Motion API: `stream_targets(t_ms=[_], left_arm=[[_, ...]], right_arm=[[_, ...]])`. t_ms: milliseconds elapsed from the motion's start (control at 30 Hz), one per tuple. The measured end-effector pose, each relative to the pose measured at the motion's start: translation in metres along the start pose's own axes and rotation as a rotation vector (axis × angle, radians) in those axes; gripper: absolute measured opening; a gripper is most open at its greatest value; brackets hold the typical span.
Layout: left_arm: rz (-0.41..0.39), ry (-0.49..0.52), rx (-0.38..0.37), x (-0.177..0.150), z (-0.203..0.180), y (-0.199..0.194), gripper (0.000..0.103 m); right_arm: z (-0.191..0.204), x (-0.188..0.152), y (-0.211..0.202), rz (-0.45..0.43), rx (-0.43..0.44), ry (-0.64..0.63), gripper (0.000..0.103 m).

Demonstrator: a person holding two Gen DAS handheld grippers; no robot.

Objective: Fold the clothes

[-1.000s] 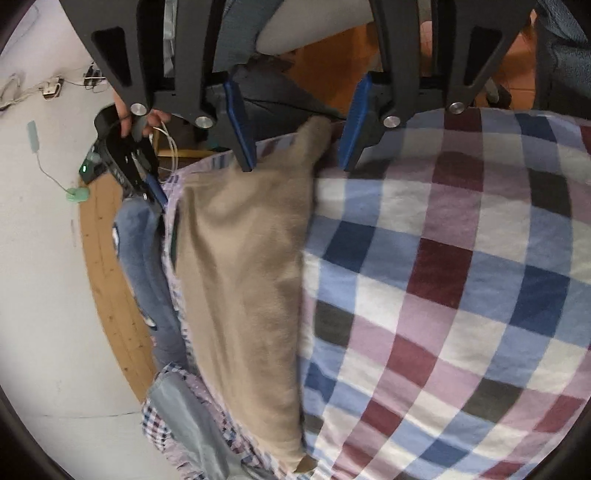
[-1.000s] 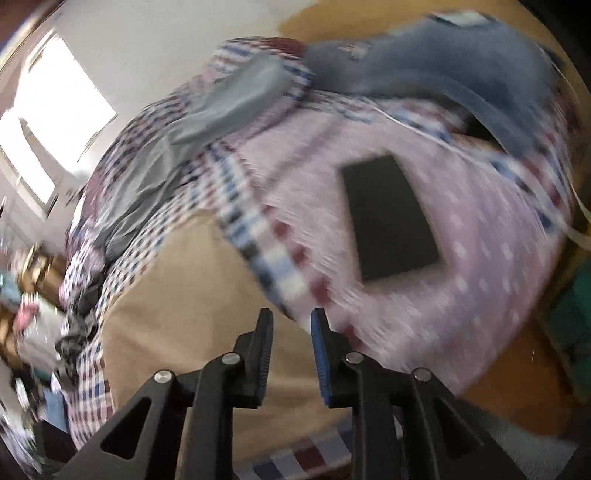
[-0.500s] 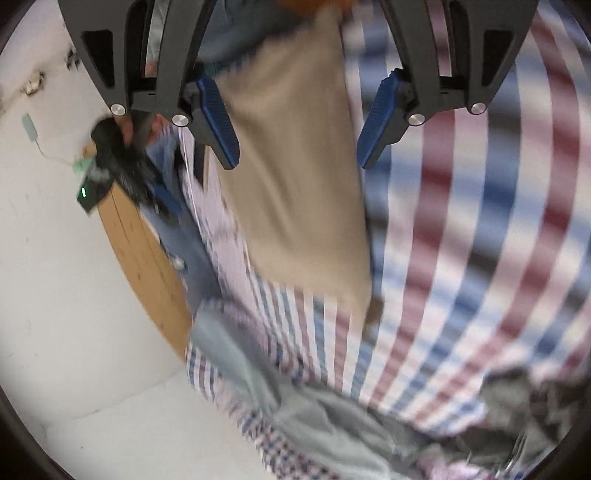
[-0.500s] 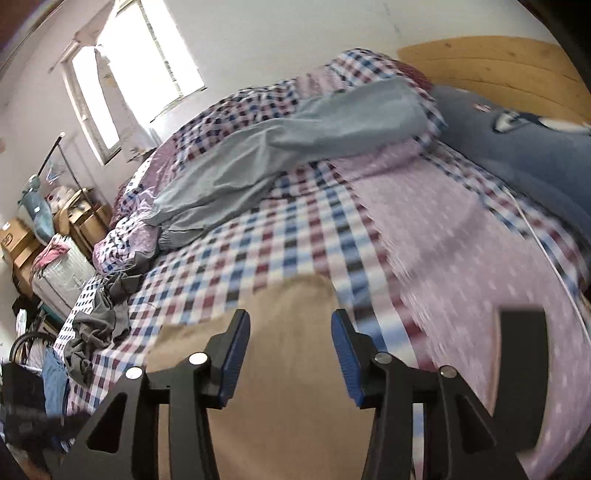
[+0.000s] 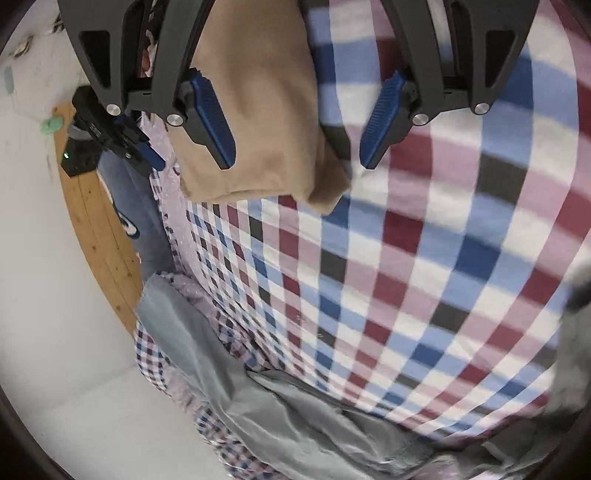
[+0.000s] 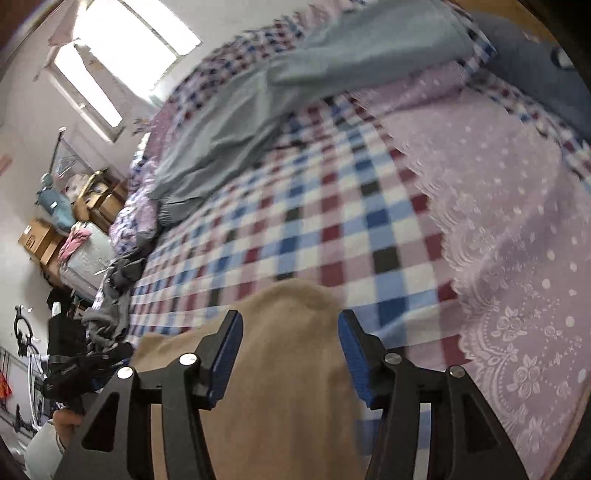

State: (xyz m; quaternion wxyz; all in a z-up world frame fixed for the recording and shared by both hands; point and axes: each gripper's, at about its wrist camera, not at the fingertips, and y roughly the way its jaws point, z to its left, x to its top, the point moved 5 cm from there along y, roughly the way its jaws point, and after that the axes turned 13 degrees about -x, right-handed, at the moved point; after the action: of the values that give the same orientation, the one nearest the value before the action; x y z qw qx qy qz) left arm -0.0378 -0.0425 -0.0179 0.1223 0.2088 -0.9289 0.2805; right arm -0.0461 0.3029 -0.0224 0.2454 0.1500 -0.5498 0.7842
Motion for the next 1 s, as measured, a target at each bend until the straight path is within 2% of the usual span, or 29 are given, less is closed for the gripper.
stream_targets(t_ms=[67, 167, 200, 233, 267, 300, 367, 433, 500, 567, 633, 700, 900, 967, 1000], left_arm=[[-0.006, -0.010, -0.019, 0.006, 0.005, 0.001, 0.073], [-0.021, 0.000, -0.063, 0.013, 0.006, 0.007, 0.072], [-0.025, -0.008, -0.069, 0.016, 0.008, 0.011, 0.065], [-0.024, -0.021, -0.065, 0.017, 0.012, 0.013, 0.047], [-0.020, -0.035, -0.058, 0.017, 0.015, 0.014, 0.038], [-0.017, -0.049, -0.052, 0.017, 0.019, 0.015, 0.024], [-0.027, -0.074, -0.071, 0.017, 0.023, 0.014, 0.021], [-0.044, -0.088, -0.095, 0.018, 0.025, 0.010, 0.010], [-0.076, -0.068, -0.111, 0.019, 0.022, 0.003, 0.007], [-0.108, -0.048, -0.125, 0.020, 0.019, -0.003, 0.005], [-0.137, -0.028, -0.131, 0.021, 0.016, -0.009, 0.004], [-0.165, -0.011, -0.124, 0.021, 0.014, -0.016, 0.004], [-0.231, 0.012, -0.077, 0.025, 0.013, -0.025, 0.003], [-0.204, 0.011, -0.032, 0.025, 0.019, -0.017, 0.003], [-0.181, 0.006, -0.009, 0.025, 0.025, -0.011, 0.004]], right_arm=[[-0.011, 0.001, 0.009, 0.028, 0.032, 0.042, 0.059], [-0.013, 0.000, 0.024, 0.072, 0.068, 0.021, 0.066], [-0.012, 0.000, 0.029, 0.085, 0.073, 0.008, 0.068], [-0.010, -0.001, 0.034, 0.095, 0.077, -0.006, 0.068], [-0.008, -0.001, 0.038, 0.101, 0.080, -0.018, 0.068], [-0.006, 0.000, 0.041, 0.100, 0.083, -0.027, 0.069], [-0.002, 0.002, 0.047, 0.101, 0.094, -0.041, 0.070], [0.002, 0.005, 0.053, 0.103, 0.111, -0.052, 0.071], [0.004, 0.009, 0.058, 0.099, 0.134, -0.060, 0.071], [0.009, 0.013, 0.061, 0.091, 0.159, -0.067, 0.064], [0.018, 0.014, 0.065, 0.095, 0.164, -0.086, 0.005], [0.031, 0.015, 0.063, 0.072, 0.132, -0.133, 0.005], [0.059, 0.028, 0.032, -0.115, 0.005, -0.224, 0.005], [0.061, 0.022, 0.046, -0.086, -0.065, -0.259, 0.007], [0.059, 0.020, 0.052, -0.065, -0.079, -0.254, 0.012]])
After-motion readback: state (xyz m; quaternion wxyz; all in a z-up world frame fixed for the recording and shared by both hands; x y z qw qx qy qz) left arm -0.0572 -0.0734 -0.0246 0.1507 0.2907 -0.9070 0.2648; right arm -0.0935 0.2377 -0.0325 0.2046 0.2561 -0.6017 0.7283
